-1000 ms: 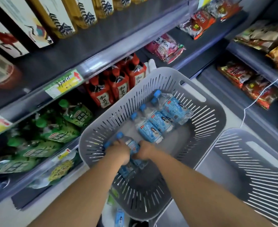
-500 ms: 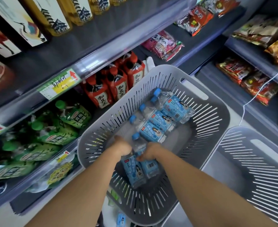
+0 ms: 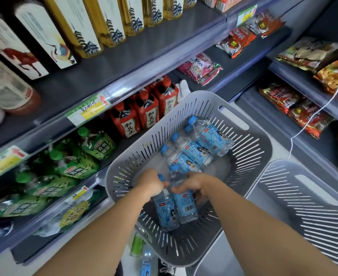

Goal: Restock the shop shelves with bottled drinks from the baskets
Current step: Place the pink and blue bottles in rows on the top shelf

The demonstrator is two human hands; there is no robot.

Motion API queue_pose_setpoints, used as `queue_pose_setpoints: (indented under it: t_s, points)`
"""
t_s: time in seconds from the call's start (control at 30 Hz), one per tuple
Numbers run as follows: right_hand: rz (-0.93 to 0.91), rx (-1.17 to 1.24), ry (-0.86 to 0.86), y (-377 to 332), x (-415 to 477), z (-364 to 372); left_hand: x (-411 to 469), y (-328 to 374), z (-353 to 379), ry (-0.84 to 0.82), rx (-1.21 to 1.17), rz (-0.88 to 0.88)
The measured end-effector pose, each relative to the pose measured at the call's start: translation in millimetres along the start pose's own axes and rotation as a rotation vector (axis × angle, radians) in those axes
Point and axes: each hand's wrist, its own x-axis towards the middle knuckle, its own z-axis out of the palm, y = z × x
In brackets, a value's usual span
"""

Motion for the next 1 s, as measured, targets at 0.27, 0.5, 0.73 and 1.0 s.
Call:
queue_pose_setpoints:
  t_s: [0.27, 0.5, 0.73, 1.0]
  points:
    - [-0.238, 0.019, 0.09, -29, -60, -18, -48, 23, -62, 0.152, 0.004, 0.189]
    - [-0.485, -0.025, 0.133, -74, -134, -14, -109, 44, -121, 0.205, -0.17, 0.271]
    - [-0.622, 0.075, 0.198, -107, -206, -8, -183, 58, -187, 0.265, -0.281, 0.409]
    - [-0.874, 0.125, 0.095, -147, -290, 17, -273, 59, -257, 0.388, -0.453, 0.495]
